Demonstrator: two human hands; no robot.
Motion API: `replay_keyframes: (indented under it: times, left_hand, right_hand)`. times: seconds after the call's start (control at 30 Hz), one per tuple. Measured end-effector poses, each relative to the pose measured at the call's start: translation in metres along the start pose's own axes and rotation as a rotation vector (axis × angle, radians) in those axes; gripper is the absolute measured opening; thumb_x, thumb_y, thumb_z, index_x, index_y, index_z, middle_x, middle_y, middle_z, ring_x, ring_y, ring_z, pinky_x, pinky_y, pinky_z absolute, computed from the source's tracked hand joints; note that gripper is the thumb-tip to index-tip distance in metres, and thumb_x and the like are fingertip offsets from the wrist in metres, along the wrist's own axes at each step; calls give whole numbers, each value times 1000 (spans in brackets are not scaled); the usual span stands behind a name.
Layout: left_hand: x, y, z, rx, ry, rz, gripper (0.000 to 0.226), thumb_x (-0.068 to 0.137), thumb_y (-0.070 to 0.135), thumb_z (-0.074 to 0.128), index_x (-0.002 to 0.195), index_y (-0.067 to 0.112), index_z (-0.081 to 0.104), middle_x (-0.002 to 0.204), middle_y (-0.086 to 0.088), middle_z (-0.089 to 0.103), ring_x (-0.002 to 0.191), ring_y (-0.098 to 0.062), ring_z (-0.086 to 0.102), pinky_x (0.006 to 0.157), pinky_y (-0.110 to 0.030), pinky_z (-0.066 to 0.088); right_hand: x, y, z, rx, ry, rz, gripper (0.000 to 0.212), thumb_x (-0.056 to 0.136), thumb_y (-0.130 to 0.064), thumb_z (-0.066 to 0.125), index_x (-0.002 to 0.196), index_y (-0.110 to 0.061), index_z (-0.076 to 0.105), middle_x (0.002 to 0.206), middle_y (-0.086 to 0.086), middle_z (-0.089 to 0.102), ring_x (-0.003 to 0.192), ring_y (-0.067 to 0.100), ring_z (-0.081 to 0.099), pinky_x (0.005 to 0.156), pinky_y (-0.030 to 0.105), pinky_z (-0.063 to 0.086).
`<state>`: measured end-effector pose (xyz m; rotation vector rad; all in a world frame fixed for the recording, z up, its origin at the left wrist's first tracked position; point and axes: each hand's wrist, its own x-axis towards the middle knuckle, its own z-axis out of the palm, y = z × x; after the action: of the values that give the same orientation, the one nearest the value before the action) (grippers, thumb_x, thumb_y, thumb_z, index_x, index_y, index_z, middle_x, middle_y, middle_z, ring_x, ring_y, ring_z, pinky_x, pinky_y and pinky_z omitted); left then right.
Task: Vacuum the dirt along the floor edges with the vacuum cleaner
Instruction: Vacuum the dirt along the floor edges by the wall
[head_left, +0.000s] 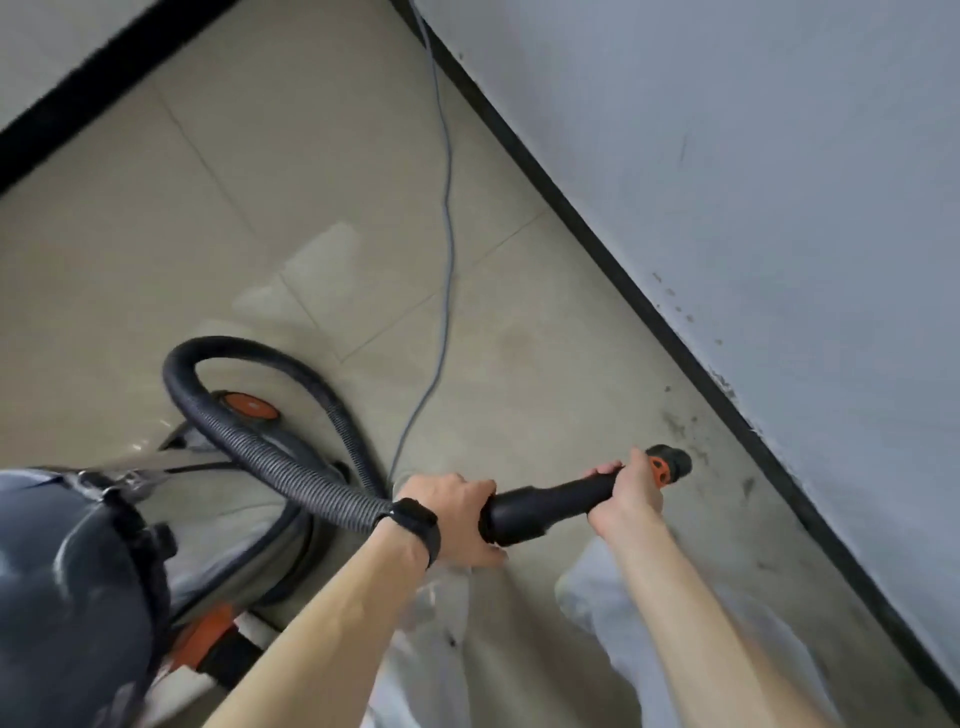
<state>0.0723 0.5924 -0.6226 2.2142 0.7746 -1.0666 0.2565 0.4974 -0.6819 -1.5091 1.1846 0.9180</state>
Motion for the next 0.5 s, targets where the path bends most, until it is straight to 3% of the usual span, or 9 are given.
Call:
replay_keyframes:
  times: [0.1,0.2,0.37,0.5]
  left_hand:
    - [-89,7,-13,115,-10,8,30,67,56,54,83,30,48,77,7,60,82,-24,67,72,-33,48]
    - [-156,29,-26,211,-28,68,27,72,50,53,88,28,55,83,6,66,83,-22,66,78,-33,49]
    - [-223,95,-44,243,-93,89,27,72,48,54,90,30,60,85,8,66,82,-21,67,67,-30,47]
    - [-253,142,-52,318,-100,146,22,73,43,60,91,30,63,79,10,62,86,-20,67,66,-29,42]
  right_hand:
    - [-68,-34,-71,9,38,8,30,101,-26,60,79,-15,43,42,-3,42,42,16,41,51,30,43]
    - [-138,-58,-130,-22,35,-71,30,95,-22,66,77,-16,43,40,-2,41,33,17,40,46,27,41]
    - [-240,-90,-196,-3,-5,-255,21,83,-5,66,74,-12,49,46,2,45,34,17,40,47,28,42]
    - [-305,-107,-261,74,-143,-357,16,74,-6,64,71,-15,51,53,1,48,39,17,42,48,28,43]
